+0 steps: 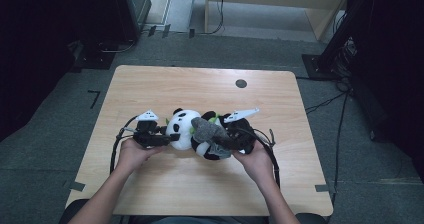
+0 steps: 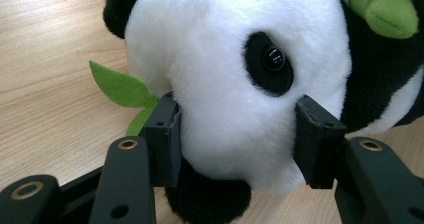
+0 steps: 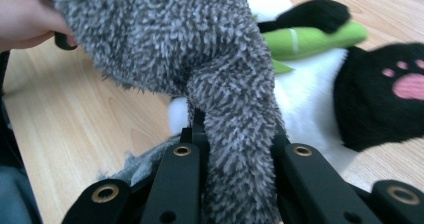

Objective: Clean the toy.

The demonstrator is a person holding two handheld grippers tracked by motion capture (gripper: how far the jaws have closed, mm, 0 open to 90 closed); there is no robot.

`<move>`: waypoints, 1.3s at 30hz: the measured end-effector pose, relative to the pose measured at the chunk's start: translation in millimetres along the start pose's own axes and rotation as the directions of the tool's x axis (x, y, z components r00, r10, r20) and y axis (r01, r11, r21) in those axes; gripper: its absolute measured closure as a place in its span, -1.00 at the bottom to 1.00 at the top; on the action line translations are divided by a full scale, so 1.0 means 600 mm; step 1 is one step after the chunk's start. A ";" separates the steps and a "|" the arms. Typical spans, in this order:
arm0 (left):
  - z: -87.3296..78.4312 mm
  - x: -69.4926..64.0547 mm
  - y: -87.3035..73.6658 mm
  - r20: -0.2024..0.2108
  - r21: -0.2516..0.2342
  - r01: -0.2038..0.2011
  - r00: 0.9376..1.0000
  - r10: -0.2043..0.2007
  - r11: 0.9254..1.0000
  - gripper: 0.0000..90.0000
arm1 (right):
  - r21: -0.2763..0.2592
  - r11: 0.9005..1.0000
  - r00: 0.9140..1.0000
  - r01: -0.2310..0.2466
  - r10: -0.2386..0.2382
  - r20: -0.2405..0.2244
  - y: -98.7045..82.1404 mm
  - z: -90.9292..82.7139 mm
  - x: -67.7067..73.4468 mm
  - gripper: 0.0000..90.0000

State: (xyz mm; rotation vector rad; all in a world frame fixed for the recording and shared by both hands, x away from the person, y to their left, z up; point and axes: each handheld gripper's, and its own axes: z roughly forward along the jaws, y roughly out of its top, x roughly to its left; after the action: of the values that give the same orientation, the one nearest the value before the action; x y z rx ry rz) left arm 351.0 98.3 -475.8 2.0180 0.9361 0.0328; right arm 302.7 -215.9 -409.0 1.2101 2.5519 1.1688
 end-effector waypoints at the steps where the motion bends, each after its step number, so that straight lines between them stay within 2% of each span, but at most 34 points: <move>1: 0.000 0.000 -0.001 -0.001 -0.002 -0.001 1.000 0.001 1.000 0.02 | -0.002 1.000 1.000 -0.003 0.003 0.000 -0.001 0.001 -0.005 0.73; 6: -0.001 -0.003 -0.003 -0.008 -0.009 0.006 1.000 -0.006 1.000 0.02 | -0.004 1.000 1.000 -0.026 0.026 0.015 -0.004 0.003 -0.026 0.73; 10: 0.000 0.003 -0.003 0.016 -0.020 0.048 0.999 -0.048 0.999 0.01 | -0.007 0.999 0.998 -0.047 0.047 0.029 -0.005 -0.002 -0.042 0.73; 12: 0.000 0.001 -0.003 0.010 -0.020 0.053 0.999 -0.052 0.998 0.02 | -0.016 0.997 0.997 -0.075 0.075 0.025 -0.001 -0.012 -0.053 0.73; 15: 0.000 -0.004 -0.001 -0.003 -0.012 0.052 0.999 -0.052 0.999 0.02 | -0.072 0.992 0.995 -0.099 0.101 0.021 0.011 -0.039 -0.058 0.73; 19: 0.001 -0.015 0.003 -0.022 -0.002 0.083 0.996 -0.083 0.997 0.02 | -0.098 0.994 0.999 -0.045 0.047 0.023 0.030 -0.053 -0.029 0.72; 22: 0.002 -0.020 0.003 -0.031 -0.004 0.081 0.996 -0.081 0.997 0.02 | -0.085 0.996 1.000 -0.006 0.006 -0.009 0.041 -0.042 0.002 0.71; 27: 0.001 -0.026 0.003 -0.038 0.004 0.077 0.996 -0.076 0.997 0.02 | -0.054 0.995 0.996 0.083 -0.081 0.048 0.049 -0.010 0.056 0.71; 29: 0.000 -0.029 0.003 -0.043 0.008 0.068 0.997 -0.067 0.998 0.02 | -0.031 0.995 0.994 0.092 -0.090 0.062 0.045 0.010 0.067 0.71; 32: 0.001 -0.029 0.001 -0.047 0.012 0.051 0.998 -0.051 0.999 0.02 | 0.015 0.995 0.992 0.100 -0.100 0.075 0.032 0.041 0.065 0.73; 36: 0.002 -0.025 0.000 -0.029 0.000 0.032 0.999 -0.032 0.999 -0.03 | -0.012 0.995 0.993 0.100 -0.100 0.057 0.019 0.048 0.051 0.74; 39: 0.000 -0.020 0.000 -0.009 -0.002 0.016 1.000 -0.016 1.000 -0.17 | -0.016 0.995 0.994 0.099 -0.098 0.046 0.017 0.046 0.046 0.74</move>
State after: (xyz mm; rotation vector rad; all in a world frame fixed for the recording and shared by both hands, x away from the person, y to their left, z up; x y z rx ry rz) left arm 342.4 90.7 -472.3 2.0098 0.9574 0.0341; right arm 300.8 -175.9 -415.3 1.0807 2.5309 1.1284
